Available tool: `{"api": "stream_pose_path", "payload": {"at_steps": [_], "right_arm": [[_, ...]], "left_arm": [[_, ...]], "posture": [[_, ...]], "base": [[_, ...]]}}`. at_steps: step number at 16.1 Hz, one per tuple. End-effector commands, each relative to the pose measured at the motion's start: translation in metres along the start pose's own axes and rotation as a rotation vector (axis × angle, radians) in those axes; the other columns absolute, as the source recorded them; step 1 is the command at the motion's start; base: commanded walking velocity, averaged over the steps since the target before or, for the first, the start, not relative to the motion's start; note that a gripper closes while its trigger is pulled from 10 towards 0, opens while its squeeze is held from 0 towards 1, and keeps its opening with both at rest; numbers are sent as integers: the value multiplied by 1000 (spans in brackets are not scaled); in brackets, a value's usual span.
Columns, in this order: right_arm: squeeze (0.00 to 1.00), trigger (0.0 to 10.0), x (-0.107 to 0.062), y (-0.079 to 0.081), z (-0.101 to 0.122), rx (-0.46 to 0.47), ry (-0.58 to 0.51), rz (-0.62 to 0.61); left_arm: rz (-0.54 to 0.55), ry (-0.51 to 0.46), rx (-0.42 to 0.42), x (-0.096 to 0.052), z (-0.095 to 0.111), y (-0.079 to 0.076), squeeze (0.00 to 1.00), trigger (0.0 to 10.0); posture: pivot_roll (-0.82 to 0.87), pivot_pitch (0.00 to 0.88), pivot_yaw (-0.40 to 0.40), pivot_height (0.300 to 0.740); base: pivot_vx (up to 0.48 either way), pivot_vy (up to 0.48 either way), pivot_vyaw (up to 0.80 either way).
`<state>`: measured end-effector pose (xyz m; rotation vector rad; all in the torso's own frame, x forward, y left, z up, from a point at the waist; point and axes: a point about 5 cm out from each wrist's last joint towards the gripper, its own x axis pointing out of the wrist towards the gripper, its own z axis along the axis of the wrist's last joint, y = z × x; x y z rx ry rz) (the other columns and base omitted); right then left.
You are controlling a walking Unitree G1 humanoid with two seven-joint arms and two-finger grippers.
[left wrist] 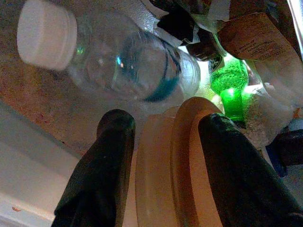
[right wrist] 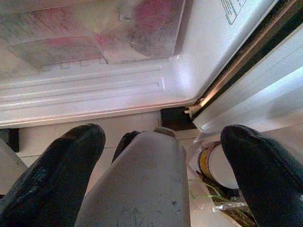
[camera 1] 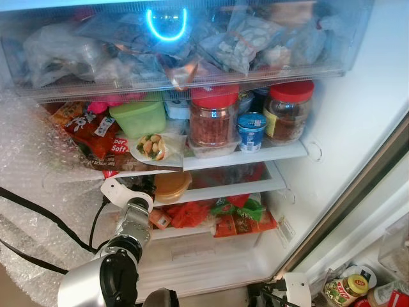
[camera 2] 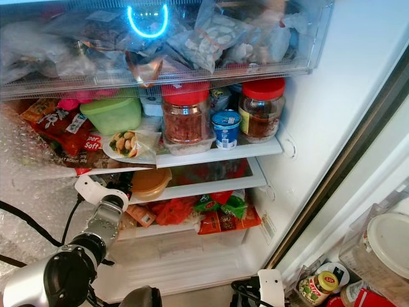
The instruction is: Restocking fridge
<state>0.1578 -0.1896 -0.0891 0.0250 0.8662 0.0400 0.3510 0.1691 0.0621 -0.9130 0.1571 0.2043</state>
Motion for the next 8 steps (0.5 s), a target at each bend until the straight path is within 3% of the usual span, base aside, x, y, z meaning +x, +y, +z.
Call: {"api": "stream_pose_path", "payload": {"at_steps": [1, 4, 5, 6, 8], "right_arm": [[0, 10000, -4, 5, -16, 8, 61, 10], [0, 10000, -1, 8, -11, 10, 53, 15], [0, 10000, -1, 8, -11, 10, 51, 17], [0, 10000, 0, 9, -9, 11, 49, 17], [0, 10000, 1, 11, -6, 9, 42, 23]], "left_arm": [[-65, -42, 36, 4, 12, -9, 1000, 10000], [-87, -30, 54, 0, 7, -4, 1000, 10000], [-96, -24, 64, -2, 5, 0, 745, 10000], [-101, -22, 71, -4, 4, 4, 0, 10000], [-125, -18, 94, -10, -1, 12, 0, 10000]], "posture": [[-93, 0, 16, 649], [-76, 0, 20, 649], [-70, 0, 21, 649], [-62, 0, 20, 649], [-53, 0, 19, 649]], "base": [[0, 0, 0], [0, 0, 0], [0, 0, 0], [0, 0, 0], [0, 0, 0]]}}
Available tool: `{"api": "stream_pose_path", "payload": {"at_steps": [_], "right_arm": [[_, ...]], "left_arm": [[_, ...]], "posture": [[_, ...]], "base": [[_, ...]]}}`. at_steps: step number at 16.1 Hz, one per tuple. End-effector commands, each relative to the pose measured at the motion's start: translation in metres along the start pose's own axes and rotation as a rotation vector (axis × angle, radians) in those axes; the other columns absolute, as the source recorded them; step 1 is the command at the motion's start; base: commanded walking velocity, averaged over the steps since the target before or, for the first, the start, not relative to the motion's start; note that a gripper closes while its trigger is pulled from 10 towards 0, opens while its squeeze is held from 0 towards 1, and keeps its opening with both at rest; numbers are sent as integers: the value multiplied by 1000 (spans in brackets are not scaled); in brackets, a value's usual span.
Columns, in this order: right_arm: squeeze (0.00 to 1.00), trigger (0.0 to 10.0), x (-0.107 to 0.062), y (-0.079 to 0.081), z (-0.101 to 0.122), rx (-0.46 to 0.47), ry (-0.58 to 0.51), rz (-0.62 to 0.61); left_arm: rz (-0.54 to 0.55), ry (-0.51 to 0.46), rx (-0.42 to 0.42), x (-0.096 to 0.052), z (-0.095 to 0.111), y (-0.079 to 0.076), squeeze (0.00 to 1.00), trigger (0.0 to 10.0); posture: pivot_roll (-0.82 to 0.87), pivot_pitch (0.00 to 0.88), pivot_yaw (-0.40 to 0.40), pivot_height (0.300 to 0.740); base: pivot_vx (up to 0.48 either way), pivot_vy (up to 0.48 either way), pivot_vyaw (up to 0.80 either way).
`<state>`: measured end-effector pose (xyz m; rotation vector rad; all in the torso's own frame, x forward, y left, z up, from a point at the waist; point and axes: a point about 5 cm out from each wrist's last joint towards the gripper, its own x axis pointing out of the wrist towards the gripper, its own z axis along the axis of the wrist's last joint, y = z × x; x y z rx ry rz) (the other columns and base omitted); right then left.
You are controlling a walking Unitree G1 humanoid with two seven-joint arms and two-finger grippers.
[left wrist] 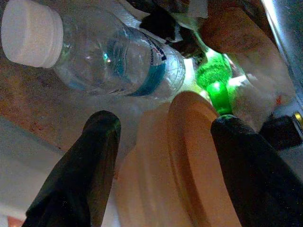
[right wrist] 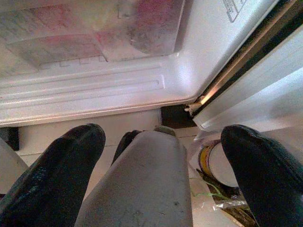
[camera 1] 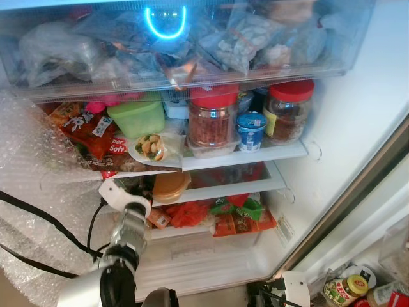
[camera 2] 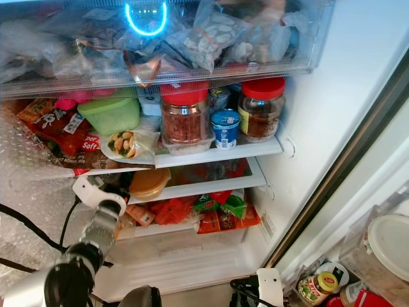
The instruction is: Restocking fridge
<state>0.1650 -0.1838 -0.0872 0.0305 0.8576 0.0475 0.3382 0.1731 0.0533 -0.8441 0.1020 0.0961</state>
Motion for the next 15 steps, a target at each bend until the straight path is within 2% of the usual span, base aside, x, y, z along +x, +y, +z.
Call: {"api": "stream_pose_path", "payload": {"at_steps": [1, 7, 13, 15], "right_arm": [[0, 10000, -2, 6, -12, 7, 50, 15], [0, 10000, -2, 4, -12, 12, 65, 2], [0, 10000, -2, 4, -12, 15, 68, -2], [0, 10000, 0, 8, -11, 15, 70, 0]], "left_arm": [[-29, -2, 21, -2, -1, 1, 0, 10000], [-135, 6, 108, -11, -3, -1, 0, 10000], [-139, 17, 107, -25, -8, 6, 0, 10000], [-142, 25, 108, -30, -9, 7, 0, 10000]], "posture": [[-51, 0, 18, 649], [-40, 0, 23, 649], [-37, 0, 30, 649], [-35, 0, 30, 649]], "base": [[0, 0, 0], [0, 0, 0], [0, 0, 0], [0, 0, 0]]}}
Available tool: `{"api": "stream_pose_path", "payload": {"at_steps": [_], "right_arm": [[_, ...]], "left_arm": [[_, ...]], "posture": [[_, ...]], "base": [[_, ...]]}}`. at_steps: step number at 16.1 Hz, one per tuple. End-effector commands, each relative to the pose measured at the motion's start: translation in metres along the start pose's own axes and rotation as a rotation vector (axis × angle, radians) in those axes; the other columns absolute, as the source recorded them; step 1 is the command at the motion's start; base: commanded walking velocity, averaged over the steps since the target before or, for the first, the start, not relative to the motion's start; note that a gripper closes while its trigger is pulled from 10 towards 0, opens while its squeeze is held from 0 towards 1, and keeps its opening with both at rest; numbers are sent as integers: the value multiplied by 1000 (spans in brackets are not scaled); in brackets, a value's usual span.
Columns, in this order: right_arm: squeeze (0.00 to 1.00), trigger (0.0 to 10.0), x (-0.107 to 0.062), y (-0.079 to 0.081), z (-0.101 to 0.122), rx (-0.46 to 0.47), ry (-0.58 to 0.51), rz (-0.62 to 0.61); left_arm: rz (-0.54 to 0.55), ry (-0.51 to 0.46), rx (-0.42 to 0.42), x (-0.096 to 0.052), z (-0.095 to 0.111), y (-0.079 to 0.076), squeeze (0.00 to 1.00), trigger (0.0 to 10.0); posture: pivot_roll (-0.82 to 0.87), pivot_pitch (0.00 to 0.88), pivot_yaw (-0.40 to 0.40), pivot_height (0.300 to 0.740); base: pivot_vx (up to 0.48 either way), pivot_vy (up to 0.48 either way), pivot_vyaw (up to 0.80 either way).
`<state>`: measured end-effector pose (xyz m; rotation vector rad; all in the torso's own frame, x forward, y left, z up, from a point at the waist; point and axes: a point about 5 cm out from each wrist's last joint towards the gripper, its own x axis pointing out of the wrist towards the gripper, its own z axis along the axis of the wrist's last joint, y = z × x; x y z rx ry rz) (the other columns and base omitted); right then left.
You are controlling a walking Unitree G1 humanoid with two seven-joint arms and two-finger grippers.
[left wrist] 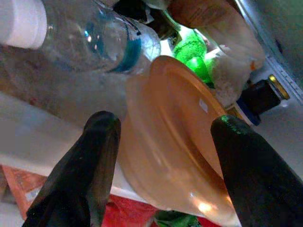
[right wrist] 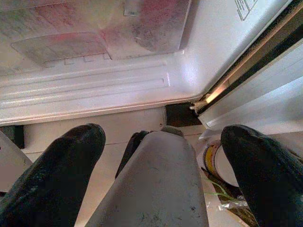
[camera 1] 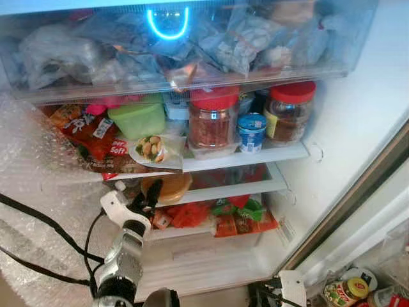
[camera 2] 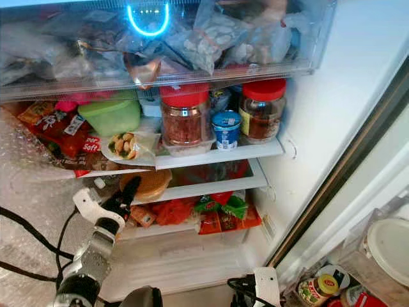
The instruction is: Restocking fridge
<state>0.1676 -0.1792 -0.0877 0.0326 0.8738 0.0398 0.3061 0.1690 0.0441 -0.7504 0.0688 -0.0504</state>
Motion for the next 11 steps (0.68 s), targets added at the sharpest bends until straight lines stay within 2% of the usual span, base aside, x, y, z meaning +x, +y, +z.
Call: {"api": "stream_pose_path", "payload": {"at_steps": [1, 7, 11], "right_arm": [[0, 10000, -2, 6, -13, 9, 54, 8], [0, 10000, -1, 8, -10, 9, 51, 6], [0, 10000, -2, 2, -12, 12, 51, -6]], "left_arm": [[0, 3, 10, -1, 2, 0, 0, 10000], [-2, 50, 8, -15, 3, 1, 0, 10000], [-40, 99, 5, -23, 1, -6, 0, 10000]], "posture": [[-35, 0, 31, 649], [-31, 0, 34, 649], [-33, 0, 37, 649]], "base": [[0, 0, 0], [0, 0, 0], [0, 0, 0]]}}
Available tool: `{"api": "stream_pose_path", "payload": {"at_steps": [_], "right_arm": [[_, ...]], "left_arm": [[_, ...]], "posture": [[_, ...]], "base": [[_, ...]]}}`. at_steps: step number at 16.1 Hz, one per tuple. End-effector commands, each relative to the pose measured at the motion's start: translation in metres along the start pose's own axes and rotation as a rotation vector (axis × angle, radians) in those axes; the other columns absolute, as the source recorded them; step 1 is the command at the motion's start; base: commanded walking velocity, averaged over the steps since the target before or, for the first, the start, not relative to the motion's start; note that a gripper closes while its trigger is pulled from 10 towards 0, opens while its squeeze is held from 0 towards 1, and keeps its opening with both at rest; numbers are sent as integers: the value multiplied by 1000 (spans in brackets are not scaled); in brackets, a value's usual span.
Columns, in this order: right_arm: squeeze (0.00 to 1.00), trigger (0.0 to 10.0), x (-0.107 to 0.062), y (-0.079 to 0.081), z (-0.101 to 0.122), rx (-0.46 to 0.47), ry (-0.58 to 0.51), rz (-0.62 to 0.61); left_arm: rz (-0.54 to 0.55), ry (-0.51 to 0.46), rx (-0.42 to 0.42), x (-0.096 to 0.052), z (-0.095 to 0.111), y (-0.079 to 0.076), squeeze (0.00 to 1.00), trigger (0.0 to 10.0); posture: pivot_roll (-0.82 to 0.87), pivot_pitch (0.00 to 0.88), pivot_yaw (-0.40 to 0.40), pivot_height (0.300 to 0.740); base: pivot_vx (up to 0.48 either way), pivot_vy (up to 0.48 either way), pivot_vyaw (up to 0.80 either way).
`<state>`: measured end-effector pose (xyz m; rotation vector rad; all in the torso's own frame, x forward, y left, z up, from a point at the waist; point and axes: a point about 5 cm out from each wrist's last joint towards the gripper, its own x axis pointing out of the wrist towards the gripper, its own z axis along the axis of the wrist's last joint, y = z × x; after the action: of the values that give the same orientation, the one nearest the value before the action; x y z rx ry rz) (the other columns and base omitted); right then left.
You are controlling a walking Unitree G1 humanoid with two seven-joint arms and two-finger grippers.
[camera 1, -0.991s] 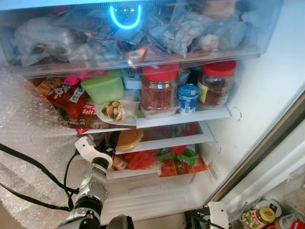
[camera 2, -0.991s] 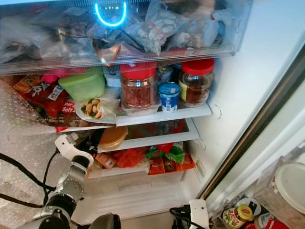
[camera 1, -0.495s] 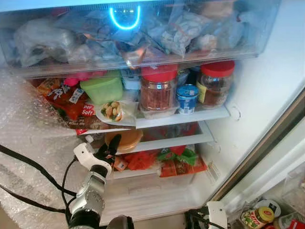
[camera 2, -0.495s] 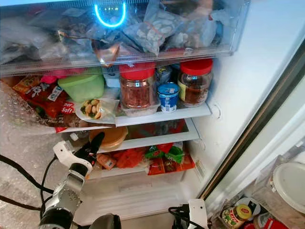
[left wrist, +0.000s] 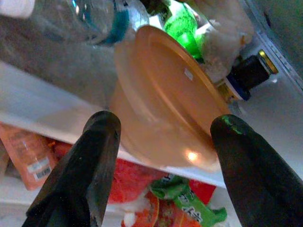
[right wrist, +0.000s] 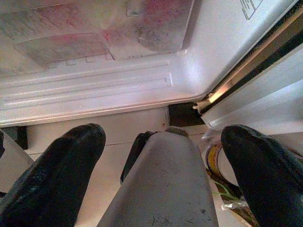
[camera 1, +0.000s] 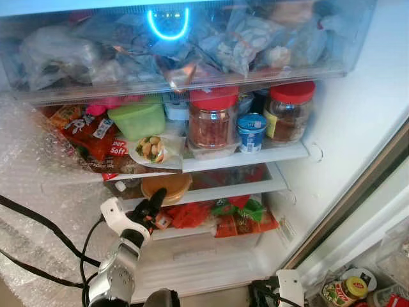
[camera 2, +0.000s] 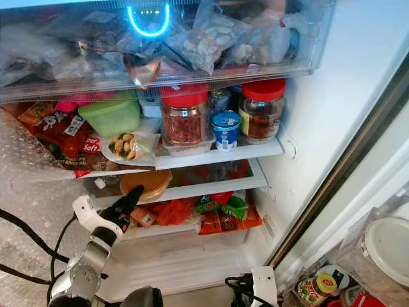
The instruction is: Restocking fridge
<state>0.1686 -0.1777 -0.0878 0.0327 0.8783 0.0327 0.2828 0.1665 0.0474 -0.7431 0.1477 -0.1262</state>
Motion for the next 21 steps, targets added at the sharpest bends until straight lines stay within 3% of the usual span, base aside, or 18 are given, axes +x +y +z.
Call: {"api": "stream_pose_path", "payload": {"at_steps": [1, 4, 16, 18, 21], "right_arm": [[0, 10000, -4, -2, -13, 10, 49, -3], [0, 10000, -4, -4, -14, 10, 54, -7], [0, 10000, -3, -2, -13, -6, 61, -7], [0, 10000, -3, -1, -13, -6, 60, -7], [0, 10000, -3, -1, -13, -4, 62, -5]], "left_arm": [[-7, 19, 4, -1, 1, -3, 0, 10000], [-7, 23, -6, 2, 1, -4, 0, 10000], [15, 33, -110, 48, 2, -13, 0, 10000], [-4, 49, -80, 50, 1, -13, 0, 10000], [-112, 110, 79, 37, -4, -11, 0, 10000]], "posture": [[-33, 0, 37, 649], [-32, 0, 36, 649], [-43, 0, 26, 649], [-41, 0, 29, 649], [-23, 0, 30, 649]], "base": [[0, 0, 0], [0, 0, 0], [0, 0, 0], [0, 0, 0], [0, 0, 0]]}}
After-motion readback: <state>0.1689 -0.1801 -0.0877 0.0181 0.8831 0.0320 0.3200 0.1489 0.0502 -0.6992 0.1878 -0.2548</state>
